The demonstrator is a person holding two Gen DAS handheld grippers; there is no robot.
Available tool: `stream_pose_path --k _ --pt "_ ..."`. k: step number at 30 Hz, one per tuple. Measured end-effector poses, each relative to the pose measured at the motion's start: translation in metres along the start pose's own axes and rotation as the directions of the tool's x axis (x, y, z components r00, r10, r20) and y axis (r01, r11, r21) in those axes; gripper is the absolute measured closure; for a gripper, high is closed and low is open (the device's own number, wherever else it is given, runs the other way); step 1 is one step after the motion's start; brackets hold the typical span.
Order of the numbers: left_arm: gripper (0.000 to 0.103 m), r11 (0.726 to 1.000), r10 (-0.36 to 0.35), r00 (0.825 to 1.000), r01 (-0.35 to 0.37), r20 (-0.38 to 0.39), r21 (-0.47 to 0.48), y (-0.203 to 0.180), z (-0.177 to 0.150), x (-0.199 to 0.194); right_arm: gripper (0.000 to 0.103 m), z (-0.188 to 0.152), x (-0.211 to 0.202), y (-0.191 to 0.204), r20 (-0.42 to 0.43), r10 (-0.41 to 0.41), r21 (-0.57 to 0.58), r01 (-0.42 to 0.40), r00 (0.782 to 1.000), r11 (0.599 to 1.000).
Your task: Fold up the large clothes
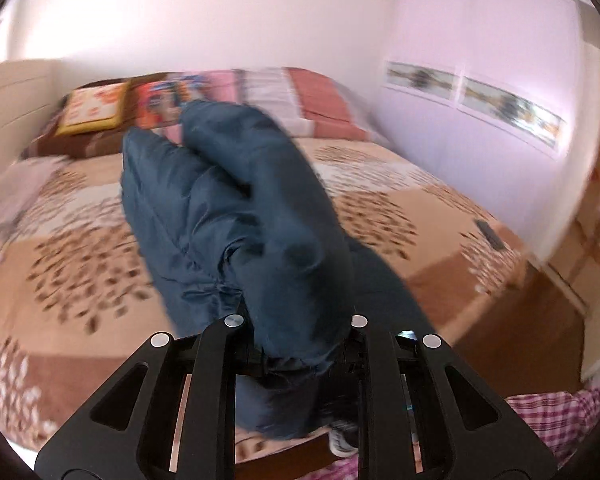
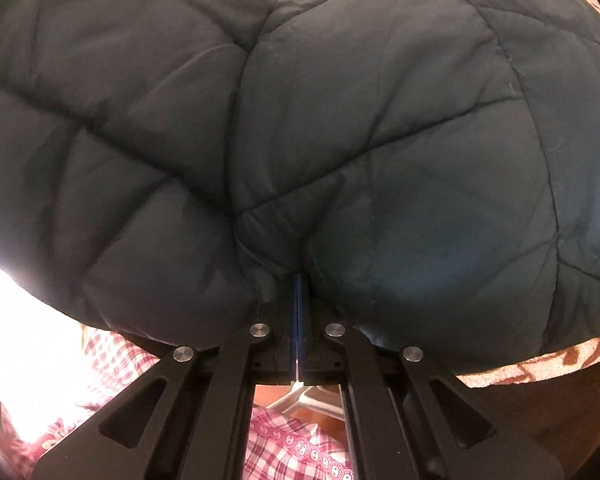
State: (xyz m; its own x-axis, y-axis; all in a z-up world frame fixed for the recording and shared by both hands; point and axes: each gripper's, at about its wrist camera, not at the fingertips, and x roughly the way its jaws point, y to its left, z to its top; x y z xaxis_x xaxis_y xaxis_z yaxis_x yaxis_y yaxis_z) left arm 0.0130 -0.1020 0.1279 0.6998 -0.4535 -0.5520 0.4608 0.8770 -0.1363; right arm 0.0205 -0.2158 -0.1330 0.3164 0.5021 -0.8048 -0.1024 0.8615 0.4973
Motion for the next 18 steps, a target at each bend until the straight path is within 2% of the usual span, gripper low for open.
stream_pose_path --k 5,7,9,11,13,16,18 --pt "0.086 0.996 -0.076 0.995 0.080 -0.071 0.049 -0.037 0.001 0.040 0.103 -0.010 -0.010 -0.019 -0.021 0.113 0.098 -0.111 0.993 0.989" --pt "0.086 0.993 -0.091 0.991 0.098 -0.096 0.069 -0.052 -0.002 0.058 0.102 -0.019 -0.029 -0.031 0.006 0.149 0.132 -0.149 0.989 0.980" --pt "0.086 0.989 -0.098 0.989 0.109 -0.114 0.097 -0.065 -0.006 0.071 0.099 -0.033 -0.061 -0.052 0.075 0.160 0.157 -0.170 0.984 0.973" --pt "0.085 0.983 -0.107 0.984 0.126 -0.142 0.130 -0.079 -0.014 0.086 0.099 -0.053 -0.092 -0.080 0.140 0.118 0.193 -0.144 0.983 0.970" --pt "0.083 0.975 -0.119 0.976 0.149 -0.184 0.161 -0.092 -0.023 0.101 0.099 -0.072 -0.116 -0.109 0.180 0.024 0.246 -0.069 0.983 0.967" --pt "0.080 0.963 -0.130 0.957 0.184 -0.259 0.197 -0.108 -0.033 0.127 0.099 -0.096 -0.139 -0.146 0.230 -0.042 0.343 -0.041 0.972 0.938" --pt "0.077 0.954 -0.126 0.952 0.194 -0.281 0.228 -0.117 -0.041 0.137 0.099 -0.102 -0.148 -0.164 0.255 -0.069 0.395 -0.039 0.964 0.918"
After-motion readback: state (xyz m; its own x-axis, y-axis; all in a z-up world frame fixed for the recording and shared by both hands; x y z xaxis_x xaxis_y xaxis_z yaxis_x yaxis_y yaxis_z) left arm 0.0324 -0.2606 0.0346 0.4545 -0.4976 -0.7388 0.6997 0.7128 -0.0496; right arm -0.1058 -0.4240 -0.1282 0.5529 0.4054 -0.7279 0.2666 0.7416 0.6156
